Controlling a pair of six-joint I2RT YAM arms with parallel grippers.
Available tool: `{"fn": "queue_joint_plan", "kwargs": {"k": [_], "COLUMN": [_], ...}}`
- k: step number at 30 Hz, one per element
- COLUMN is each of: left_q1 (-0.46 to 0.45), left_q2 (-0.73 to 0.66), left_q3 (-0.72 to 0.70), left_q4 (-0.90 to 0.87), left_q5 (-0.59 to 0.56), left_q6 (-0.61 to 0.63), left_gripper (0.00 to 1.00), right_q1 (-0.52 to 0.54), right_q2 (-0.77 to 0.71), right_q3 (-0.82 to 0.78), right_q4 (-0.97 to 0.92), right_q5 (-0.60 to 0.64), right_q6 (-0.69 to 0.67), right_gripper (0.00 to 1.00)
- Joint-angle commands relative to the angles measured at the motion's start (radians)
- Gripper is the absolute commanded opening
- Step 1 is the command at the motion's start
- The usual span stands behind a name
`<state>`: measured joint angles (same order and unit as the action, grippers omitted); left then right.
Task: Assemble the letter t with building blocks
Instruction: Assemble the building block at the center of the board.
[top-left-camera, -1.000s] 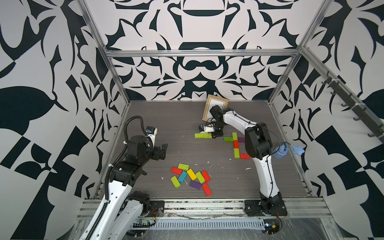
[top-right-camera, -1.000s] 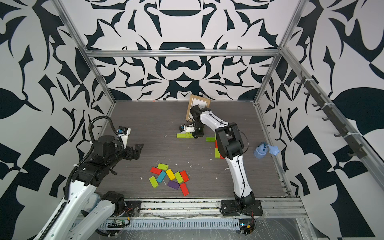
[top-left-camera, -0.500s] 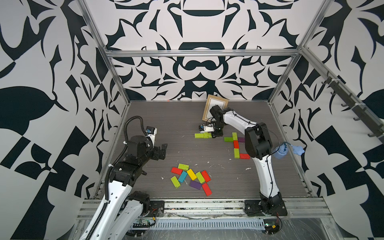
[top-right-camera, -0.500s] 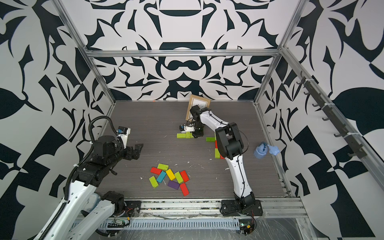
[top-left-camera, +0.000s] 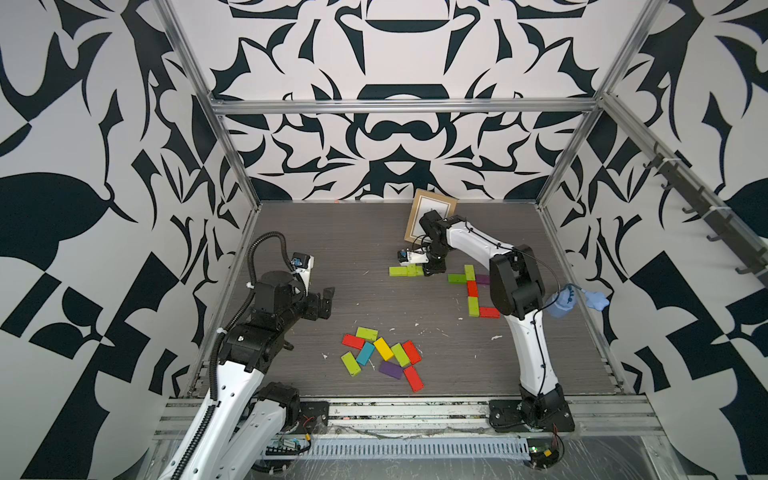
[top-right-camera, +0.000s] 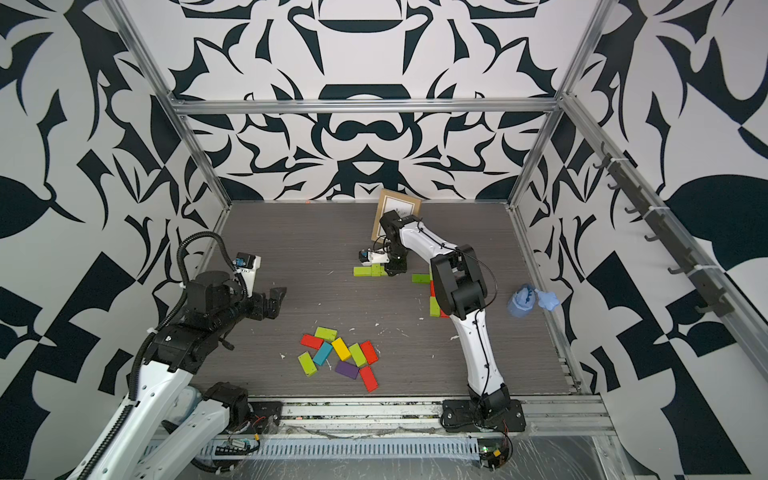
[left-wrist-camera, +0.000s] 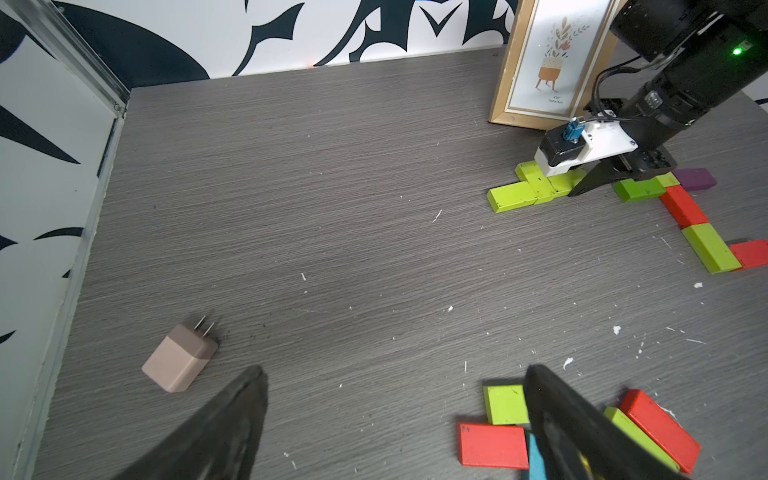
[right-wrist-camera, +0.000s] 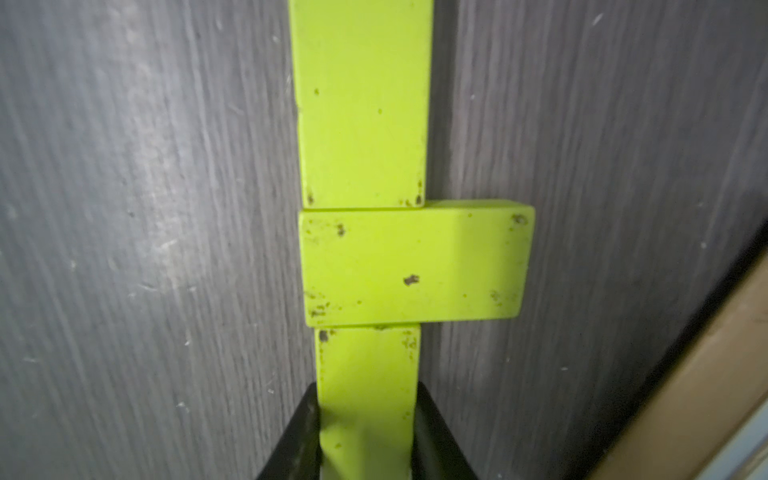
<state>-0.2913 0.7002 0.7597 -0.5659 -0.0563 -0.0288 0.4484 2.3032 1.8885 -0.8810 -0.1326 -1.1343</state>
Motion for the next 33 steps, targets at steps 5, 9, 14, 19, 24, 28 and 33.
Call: {"fn": "queue_joint_plan", "kwargs": {"k": [5, 9, 14, 19, 24, 28, 33], "left_q1": [0.000, -0.001, 0.000, 0.000, 0.000, 0.000, 0.000], "left_q2": [-0.007, -0.006, -0.005, -0.004, -0.006, -0.006, -0.008], "left_q3": [-0.014, -0.013, -0.012, -0.013, -0.012, -0.013, -0.013], "left_q4": [-0.020, -0.018, -0.019, -0.019, -0.020, -0.021, -0.021], "left_q5": [0.001, 0.002, 0.002, 0.001, 0.001, 0.002, 0.002], "left_q6": [-0.003, -0.003, -0.002, -0.001, -0.001, -0.003, -0.003], "left_gripper": [1.00, 1.00, 1.00, 1.00, 1.00, 1.00, 1.00], "right_q1": [0.013, 0.014, 0.018, 0.019, 0.021, 0.021, 0.021], "right_q2": [-0.007, -0.010, -0.007, -0.003, -0.005, -0.008, -0.010], "right_q3": [-0.038, -0.040, -0.039, -0.042, -0.048, -0.051, -0.047], "right_q4": [-0.007, -0.003, 0.001, 0.002, 0.003, 0.005, 0.009], "right_q5": [0.008, 0.008, 0.014, 0.026, 0.027, 0.028, 0.028], "right_q6": [-0.031, -0.040, -0.039, -0.031, -0.024, -0.020, -0.014], "right_gripper": [0.26, 0.26, 0.26, 0.30, 0.35, 0.40, 0.46]}}
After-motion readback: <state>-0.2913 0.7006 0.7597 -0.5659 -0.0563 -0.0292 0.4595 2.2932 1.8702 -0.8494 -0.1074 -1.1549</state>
